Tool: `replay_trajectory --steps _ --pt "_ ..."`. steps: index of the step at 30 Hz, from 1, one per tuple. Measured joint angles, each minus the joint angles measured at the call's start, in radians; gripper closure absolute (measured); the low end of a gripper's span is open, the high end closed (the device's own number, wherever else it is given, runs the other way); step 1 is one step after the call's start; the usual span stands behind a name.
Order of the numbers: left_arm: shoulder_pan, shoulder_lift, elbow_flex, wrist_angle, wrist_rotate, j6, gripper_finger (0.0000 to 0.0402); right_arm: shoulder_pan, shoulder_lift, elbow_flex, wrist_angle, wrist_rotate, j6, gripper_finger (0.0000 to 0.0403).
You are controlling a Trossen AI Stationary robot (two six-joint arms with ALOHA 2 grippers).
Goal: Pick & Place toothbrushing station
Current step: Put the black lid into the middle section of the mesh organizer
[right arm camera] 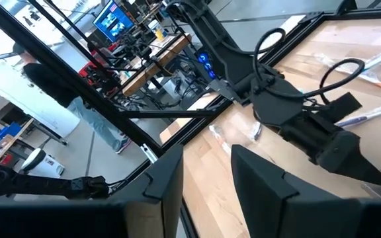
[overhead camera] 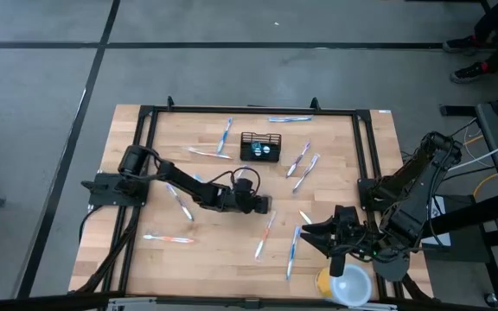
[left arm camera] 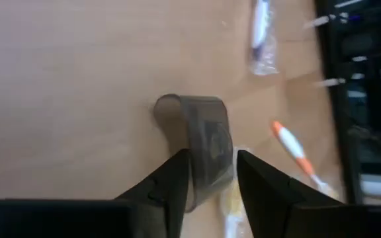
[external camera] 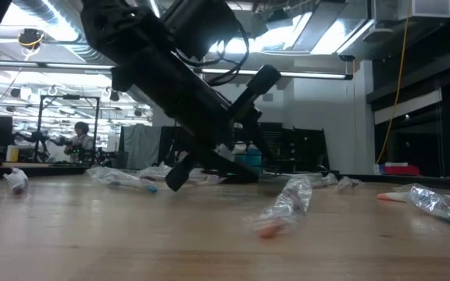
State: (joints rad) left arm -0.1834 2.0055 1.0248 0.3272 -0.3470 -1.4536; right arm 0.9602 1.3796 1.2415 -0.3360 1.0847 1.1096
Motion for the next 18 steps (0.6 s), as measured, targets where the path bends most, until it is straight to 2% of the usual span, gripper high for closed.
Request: replay_trajectory --steps 5,12,14,18 --pt "0.007 0.004 0.001 0.038 0.001 0.002 0.0374 0.000 0.000 0.000 -0.001 0.000 -0.005 0.0273" --pt "0.011 -0.005 0.000 0.205 -0.014 0.070 0.0379 0.000 0.000 0.000 0.000 0.000 -0.015 0.0273" --pt "0.010 -0.027 0.000 0.248 -0.039 0.109 0.0379 0.000 0.000 0.000 0.000 0.000 -0.019 0.0273" --pt "0.011 -0.118 0.000 0.233 -0.134 0.236 0.0379 0.000 0.000 0.000 -0.001 0.000 -0.022 0.0273"
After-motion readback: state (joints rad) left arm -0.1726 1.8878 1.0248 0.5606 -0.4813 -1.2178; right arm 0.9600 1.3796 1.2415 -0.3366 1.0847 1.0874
